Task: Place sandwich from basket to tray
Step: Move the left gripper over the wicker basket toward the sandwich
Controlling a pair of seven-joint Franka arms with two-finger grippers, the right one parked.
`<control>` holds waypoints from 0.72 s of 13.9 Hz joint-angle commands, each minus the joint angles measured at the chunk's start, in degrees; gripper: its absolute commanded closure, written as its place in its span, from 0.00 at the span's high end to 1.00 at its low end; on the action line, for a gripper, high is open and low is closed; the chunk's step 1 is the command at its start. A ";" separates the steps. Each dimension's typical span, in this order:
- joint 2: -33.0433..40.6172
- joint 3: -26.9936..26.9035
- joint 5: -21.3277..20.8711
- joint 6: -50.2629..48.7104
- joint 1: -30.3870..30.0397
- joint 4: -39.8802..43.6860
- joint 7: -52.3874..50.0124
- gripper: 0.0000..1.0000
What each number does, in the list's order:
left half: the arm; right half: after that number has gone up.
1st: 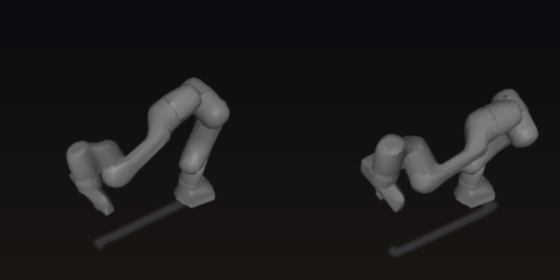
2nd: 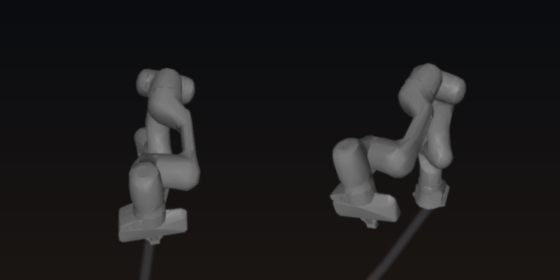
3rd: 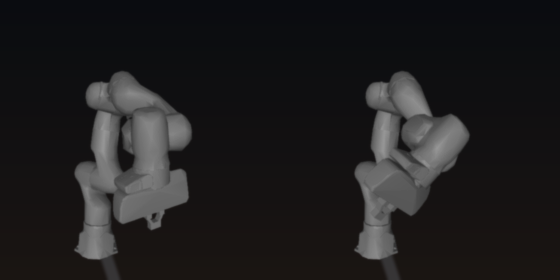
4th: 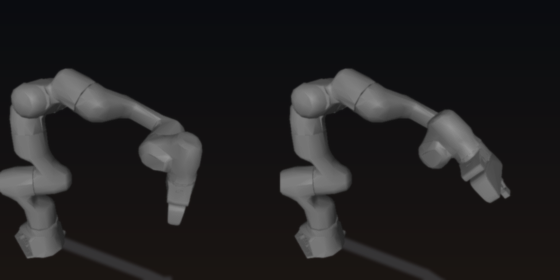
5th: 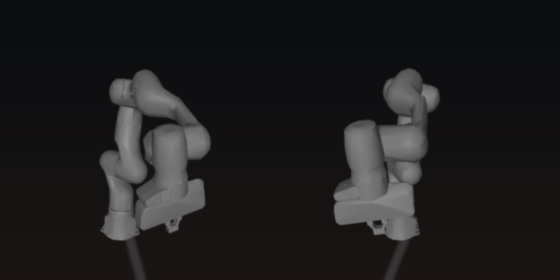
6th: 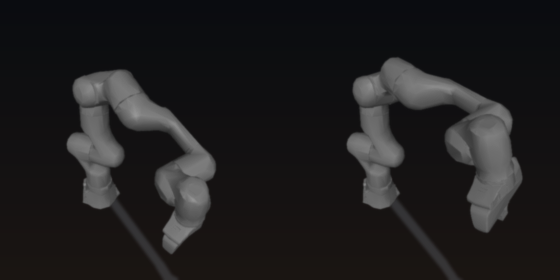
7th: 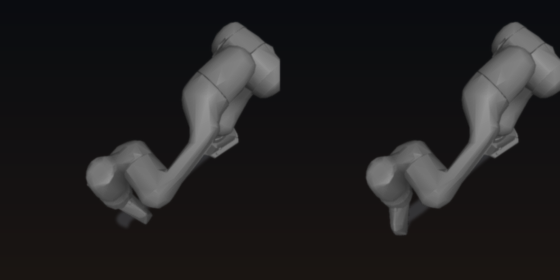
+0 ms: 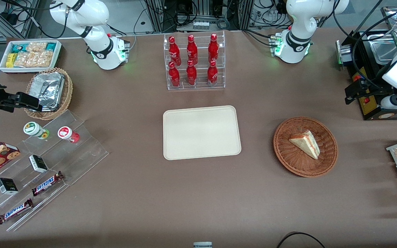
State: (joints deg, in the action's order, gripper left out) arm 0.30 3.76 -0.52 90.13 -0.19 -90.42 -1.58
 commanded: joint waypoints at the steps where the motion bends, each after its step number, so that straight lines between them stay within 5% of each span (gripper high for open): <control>1: -0.39 -0.60 0.69 -1.62 0.02 0.95 0.53 1.00; 5: -3.37 -0.60 0.43 1.87 0.02 -2.38 0.35 1.00; 10: -4.96 -0.51 0.26 22.17 0.10 -17.14 -8.32 1.00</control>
State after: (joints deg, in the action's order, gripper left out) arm -5.61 3.36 -0.52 106.86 -0.21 -102.38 -5.55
